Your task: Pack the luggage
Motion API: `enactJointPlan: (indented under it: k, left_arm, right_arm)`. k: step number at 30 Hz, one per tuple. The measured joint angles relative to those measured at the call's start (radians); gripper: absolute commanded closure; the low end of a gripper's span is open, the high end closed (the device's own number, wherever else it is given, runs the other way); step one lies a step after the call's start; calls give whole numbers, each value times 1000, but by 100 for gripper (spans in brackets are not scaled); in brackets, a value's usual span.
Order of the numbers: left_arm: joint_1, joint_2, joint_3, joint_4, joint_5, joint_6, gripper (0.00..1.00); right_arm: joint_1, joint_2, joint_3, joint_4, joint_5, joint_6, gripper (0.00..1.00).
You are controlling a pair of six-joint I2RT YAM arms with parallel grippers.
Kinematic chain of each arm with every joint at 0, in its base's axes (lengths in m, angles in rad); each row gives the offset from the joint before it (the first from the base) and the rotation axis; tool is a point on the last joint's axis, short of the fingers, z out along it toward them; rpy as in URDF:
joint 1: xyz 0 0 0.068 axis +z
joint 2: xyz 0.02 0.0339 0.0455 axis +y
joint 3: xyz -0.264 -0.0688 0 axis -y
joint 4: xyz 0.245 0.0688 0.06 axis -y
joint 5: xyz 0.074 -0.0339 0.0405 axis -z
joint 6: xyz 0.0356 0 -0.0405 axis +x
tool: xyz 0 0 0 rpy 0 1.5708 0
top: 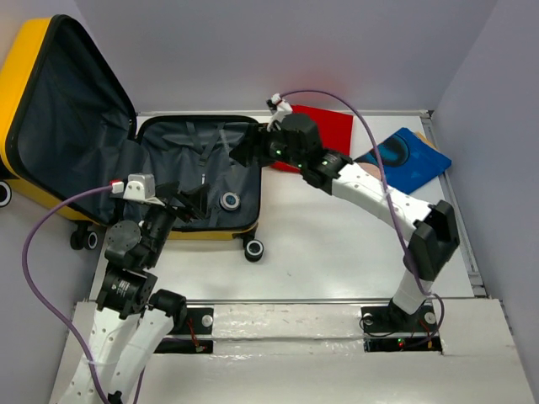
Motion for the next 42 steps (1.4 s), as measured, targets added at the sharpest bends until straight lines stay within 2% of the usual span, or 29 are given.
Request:
enactJointPlan:
  k: [3, 5, 7, 10, 13, 14, 15, 17, 22, 25, 30, 33, 34, 37, 41, 42]
  left_arm:
    - [0, -7, 0, -6, -19, -1, 1]
    - [-3, -11, 0, -7, -26, -1, 1]
    - [-10, -15, 0, -8, -29, -1, 1]
    - [-23, -20, 0, -8, -39, -4, 1]
    - [-34, -26, 0, -7, -49, -9, 1]
    - [-38, -29, 0, -7, -53, -12, 1]
    - [-40, -32, 0, -7, -54, -13, 1]
    - [-45, -37, 0, -6, -57, -18, 1]
    - [-57, -42, 0, -6, -56, -19, 1]
    - [-60, -42, 0, -6, -50, -18, 1]
    - [-64, -44, 0, -6, -44, -18, 1]
    - [-66, -48, 0, -5, -41, -18, 1]
    - [-66, -48, 0, -5, -38, -18, 1]
    - [-70, -48, 0, -5, -17, -18, 1]
    - [-73, -47, 0, -4, 8, -18, 1]
    - [-74, -46, 0, -4, 11, -18, 1]
  right_arm:
    - [16, 58, 8, 1, -18, 1, 19]
    - [-7, 49, -48, -11, -14, 5, 28]
    - [-83, -2, -175, -8, -6, 19, 37]
    - [-264, -117, -374, -40, 50, 48, 58]
    - [-516, -235, -547, -38, 125, 70, 57]
    - [-621, -274, -603, -45, 163, 75, 46]
    - [-682, -291, -633, -49, 187, 77, 42]
    - [-779, -303, -674, -48, 203, 77, 35]
    - [-958, -292, -755, -45, 201, 74, 34]
    - [-995, -248, -761, -40, 197, 74, 38]
    - [-995, -157, -761, -19, 162, 81, 51]
    - [-999, -101, -760, 2, 127, 93, 66]
    - [-1002, -94, -751, 6, 117, 100, 74]
    - [-1003, -75, -743, 13, 90, 108, 87]
    - [-1003, -95, -769, 35, 48, 116, 89]
    - [-1003, -105, -786, 45, 37, 116, 92]
